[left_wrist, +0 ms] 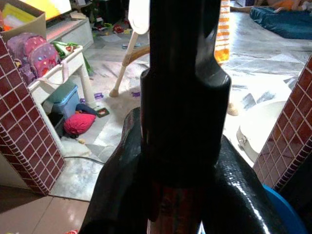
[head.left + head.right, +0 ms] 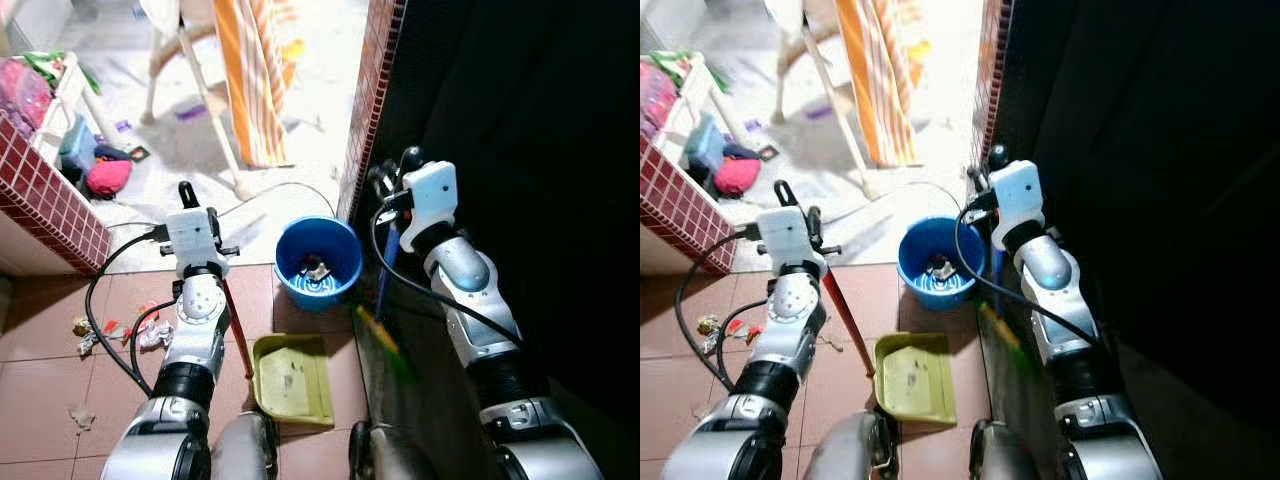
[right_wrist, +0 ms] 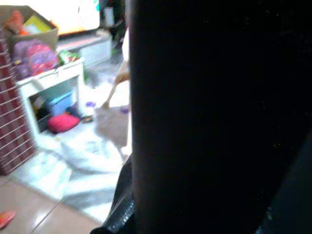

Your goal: Sweep floor

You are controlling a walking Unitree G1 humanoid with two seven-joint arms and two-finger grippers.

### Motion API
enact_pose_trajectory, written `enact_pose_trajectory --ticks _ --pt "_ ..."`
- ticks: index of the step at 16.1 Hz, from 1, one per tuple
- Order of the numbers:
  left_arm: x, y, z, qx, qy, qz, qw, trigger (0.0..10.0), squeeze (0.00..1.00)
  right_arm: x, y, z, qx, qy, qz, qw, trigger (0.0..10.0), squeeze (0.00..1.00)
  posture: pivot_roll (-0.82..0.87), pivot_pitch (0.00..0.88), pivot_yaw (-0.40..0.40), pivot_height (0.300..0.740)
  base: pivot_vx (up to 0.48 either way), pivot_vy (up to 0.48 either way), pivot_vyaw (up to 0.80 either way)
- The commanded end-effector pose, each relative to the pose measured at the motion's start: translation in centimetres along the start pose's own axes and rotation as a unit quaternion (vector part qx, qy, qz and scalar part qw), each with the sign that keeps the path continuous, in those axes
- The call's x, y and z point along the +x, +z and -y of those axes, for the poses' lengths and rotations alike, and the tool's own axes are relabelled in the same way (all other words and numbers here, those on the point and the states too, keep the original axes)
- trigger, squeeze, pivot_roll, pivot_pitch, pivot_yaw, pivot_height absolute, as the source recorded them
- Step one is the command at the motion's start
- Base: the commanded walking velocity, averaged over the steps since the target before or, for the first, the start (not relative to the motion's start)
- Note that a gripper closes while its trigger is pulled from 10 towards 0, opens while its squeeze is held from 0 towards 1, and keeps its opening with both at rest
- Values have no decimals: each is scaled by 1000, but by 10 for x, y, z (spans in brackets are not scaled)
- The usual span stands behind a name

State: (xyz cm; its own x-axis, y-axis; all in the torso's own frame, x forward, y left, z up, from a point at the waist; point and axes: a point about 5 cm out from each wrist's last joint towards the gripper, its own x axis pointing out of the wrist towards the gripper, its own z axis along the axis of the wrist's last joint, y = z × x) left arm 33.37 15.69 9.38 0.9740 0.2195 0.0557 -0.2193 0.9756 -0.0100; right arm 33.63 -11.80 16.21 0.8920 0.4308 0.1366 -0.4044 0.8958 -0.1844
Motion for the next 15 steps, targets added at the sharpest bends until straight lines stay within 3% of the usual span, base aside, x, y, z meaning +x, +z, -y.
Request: enact_pose_trajectory --ticks 1,2,3,5,9,11,13,15 --pt "-10 -21 -5 21 0 -51 998 10000 0 -3 -7 -10 32 32 -26 999 10000 0 -51 281 15 740 0 0 0" --pt "-11 -22 -4 21 -2 -56 998 10000 0 -7 -8 -23 54 89 -45 994 10000 0 -59 287 17 740 0 0 0" --pt "-12 -22 -2 21 -7 -61 998 10000 0 -19 1 -42 59 200 -52 977 10000 0 -67 290 18 740 0 0 0" --pt "-13 -23 0 20 -10 -64 998 10000 0 -33 5 -38 40 223 -52 973 10000 0 -75 288 17 740 0 0 0" --pt "-14 -25 0 19 -8 -70 997 10000 0 -54 -5 -4 34 158 -70 984 10000 0 -81 286 16 740 0 0 0" --pt "-14 -25 1 18 -10 -72 997 10000 0 -60 3 34 3 61 -62 996 10000 0 -87 283 18 740 0 0 0" --pt "-13 -24 1 17 -10 -74 997 10000 0 -64 6 47 -13 45 -74 996 10000 0 -90 280 18 740 0 0 0" --pt "-12 -24 2 17 -11 -76 997 10000 0 -64 0 64 -69 -9 -96 993 10000 0 -95 273 19 740 0 0 0"
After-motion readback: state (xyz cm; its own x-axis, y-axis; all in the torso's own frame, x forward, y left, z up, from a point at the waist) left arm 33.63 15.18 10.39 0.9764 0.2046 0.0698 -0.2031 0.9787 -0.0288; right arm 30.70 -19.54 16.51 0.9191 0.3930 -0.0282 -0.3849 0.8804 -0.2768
